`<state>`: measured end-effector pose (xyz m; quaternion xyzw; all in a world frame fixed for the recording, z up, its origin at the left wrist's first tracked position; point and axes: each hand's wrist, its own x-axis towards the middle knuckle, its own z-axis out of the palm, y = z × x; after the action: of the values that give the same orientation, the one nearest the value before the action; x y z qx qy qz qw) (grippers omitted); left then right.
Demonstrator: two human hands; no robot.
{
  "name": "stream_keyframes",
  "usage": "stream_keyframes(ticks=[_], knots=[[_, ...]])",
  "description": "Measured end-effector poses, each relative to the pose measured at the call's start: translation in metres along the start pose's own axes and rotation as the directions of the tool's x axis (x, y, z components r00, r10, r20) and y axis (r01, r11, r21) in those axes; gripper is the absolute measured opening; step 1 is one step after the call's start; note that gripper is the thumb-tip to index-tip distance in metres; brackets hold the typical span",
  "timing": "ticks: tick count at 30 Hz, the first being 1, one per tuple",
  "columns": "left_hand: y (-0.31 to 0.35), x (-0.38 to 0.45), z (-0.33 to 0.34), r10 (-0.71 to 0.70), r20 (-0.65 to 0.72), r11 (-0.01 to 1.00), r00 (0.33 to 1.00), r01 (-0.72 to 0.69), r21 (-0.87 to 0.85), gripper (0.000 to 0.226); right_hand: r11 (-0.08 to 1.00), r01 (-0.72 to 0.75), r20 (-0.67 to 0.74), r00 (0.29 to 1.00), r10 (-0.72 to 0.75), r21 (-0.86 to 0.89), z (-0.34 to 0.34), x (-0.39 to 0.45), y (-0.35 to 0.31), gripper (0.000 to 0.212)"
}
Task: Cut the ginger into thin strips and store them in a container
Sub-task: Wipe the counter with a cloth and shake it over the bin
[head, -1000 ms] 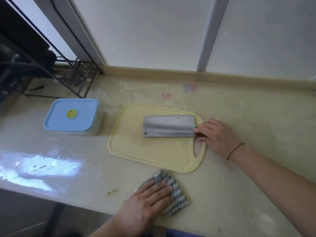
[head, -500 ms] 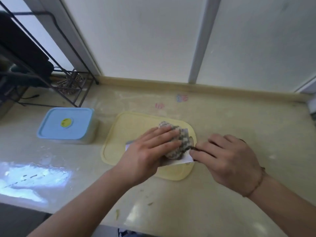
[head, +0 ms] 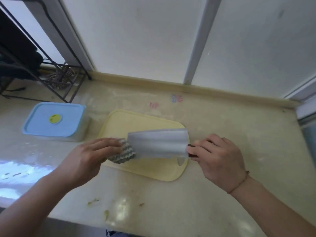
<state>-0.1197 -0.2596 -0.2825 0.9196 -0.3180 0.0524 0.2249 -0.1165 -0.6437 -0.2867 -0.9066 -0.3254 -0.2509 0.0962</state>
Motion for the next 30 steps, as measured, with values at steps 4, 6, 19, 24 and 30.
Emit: stream_keyframes(ticks=[4, 6, 19, 24, 30], knots=[[0.025, -0.010, 0.000, -0.299, -0.254, 0.941, 0.920, 0.241, -0.237, 0.042, 0.983, -0.145, -0.029, 0.988, 0.149, 0.109, 0.056, 0.020, -0.011, 0.013], [0.045, -0.004, 0.010, -0.509, -0.283, 0.824, 0.813, 0.365, -0.433, 0.046, 0.970, -0.189, 0.008, 0.982, 0.191, 0.151, 0.084, 0.027, -0.014, 0.012], [0.116, 0.047, 0.091, -0.823, 0.198, -0.061, 0.532, 0.264, -0.963, 0.047, 0.721, -0.430, 0.095, 0.885, 0.456, 0.543, 0.085, 0.010, -0.025, 0.050], [0.145, 0.087, 0.105, -0.672, 0.075, 0.213, 0.737, 0.289, -0.933, 0.034, -0.076, -0.725, 0.655, 0.565, 0.501, 0.684, 0.038, -0.013, -0.030, 0.032], [0.110, 0.064, 0.127, -0.293, -0.132, 0.931, 0.947, 0.251, -0.264, 0.031, 0.112, -0.856, 0.134, 0.206, 0.969, 0.504, 0.000, -0.043, 0.121, 0.032]])
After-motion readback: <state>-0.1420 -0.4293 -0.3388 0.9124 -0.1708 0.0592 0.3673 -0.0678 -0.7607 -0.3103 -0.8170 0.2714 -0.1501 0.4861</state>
